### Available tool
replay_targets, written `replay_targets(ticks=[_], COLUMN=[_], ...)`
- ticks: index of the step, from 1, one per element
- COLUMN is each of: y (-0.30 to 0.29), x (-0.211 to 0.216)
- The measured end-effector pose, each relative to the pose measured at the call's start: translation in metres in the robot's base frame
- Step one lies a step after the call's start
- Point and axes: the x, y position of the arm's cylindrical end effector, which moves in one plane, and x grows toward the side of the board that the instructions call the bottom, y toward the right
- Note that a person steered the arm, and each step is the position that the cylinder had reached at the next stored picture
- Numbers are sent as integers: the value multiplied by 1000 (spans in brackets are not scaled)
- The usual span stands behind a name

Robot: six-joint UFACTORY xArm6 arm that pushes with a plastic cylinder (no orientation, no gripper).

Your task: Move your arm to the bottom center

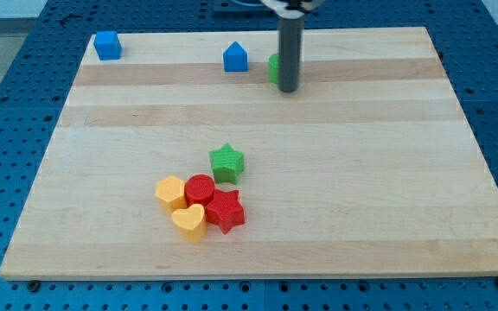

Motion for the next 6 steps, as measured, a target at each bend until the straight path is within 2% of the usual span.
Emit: replay_targets(ticks=[1, 2, 4, 5, 6], y=[52, 75, 71, 31, 2], x=[42, 100, 232, 283, 282])
